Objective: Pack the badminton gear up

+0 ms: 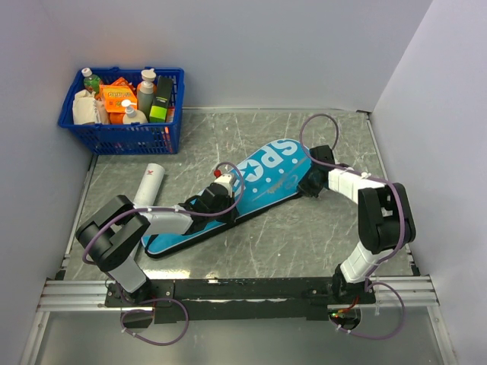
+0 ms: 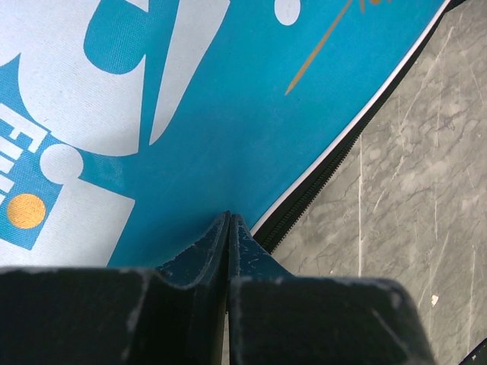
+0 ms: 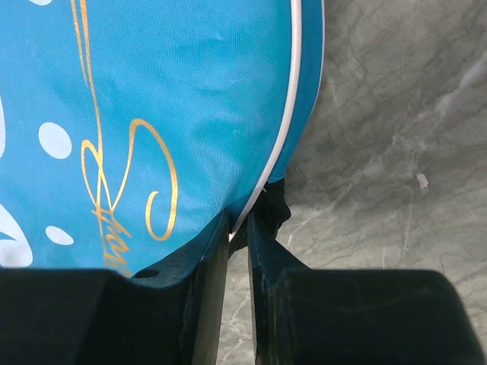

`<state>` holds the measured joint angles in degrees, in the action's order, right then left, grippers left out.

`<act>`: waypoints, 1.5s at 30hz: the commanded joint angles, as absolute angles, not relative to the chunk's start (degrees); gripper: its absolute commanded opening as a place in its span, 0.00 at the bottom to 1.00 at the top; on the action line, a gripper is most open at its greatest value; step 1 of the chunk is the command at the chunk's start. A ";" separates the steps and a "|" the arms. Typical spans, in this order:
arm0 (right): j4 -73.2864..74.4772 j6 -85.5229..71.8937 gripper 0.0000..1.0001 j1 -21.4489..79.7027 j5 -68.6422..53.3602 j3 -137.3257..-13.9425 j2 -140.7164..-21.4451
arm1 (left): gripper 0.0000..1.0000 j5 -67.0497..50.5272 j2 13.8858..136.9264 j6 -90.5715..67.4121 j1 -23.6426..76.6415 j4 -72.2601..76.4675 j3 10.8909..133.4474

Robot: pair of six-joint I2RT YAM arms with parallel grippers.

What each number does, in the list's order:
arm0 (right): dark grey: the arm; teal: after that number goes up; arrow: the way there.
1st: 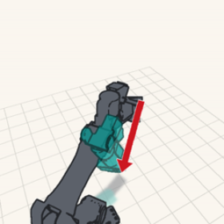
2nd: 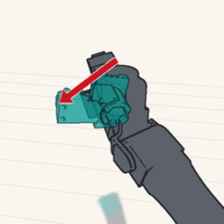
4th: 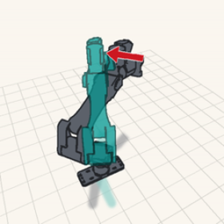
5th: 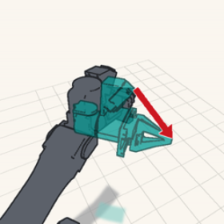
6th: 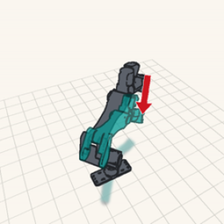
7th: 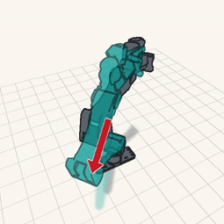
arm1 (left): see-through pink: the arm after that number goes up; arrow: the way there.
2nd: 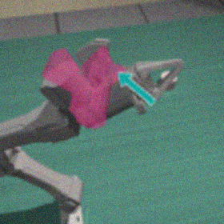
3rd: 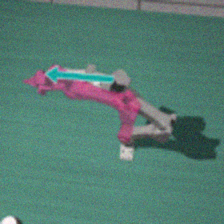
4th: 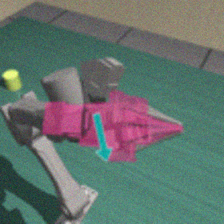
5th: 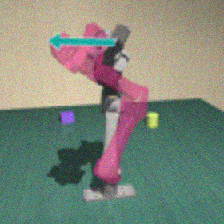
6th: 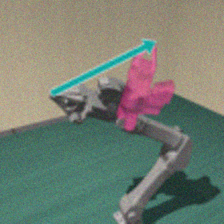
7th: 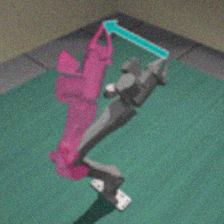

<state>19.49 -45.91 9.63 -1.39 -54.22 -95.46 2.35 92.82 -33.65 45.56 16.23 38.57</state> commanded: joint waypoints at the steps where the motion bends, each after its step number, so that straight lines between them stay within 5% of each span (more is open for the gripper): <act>1: 22.93 -45.35 0.23 9.58 5.18 -52.38 -93.52 | 0.07 1.85 92.81 -32.87 45.26 16.17 37.88; 22: 25.41 -42.98 0.29 9.23 6.68 -50.54 -88.60 | 0.08 1.58 92.02 -32.96 45.35 16.17 37.62; 34: 26.36 -33.66 0.24 15.80 -4.21 -48.69 -73.74 | 0.12 0.44 85.26 -33.05 45.35 10.74 39.99; 40: 18.39 -37.87 0.42 19.60 -9.91 -40.55 -70.84 | 0.43 1.75 74.19 -34.37 45.88 6.07 38.59; 45: 7.48 -44.63 0.47 21.09 -12.31 -34.20 -70.48 | 0.86 6.85 61.10 -35.07 46.05 3.52 33.42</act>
<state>17.41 -38.85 19.73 -9.37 -37.56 -71.09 2.72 69.01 -34.22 45.76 6.04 37.17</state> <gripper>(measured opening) 0.467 0.743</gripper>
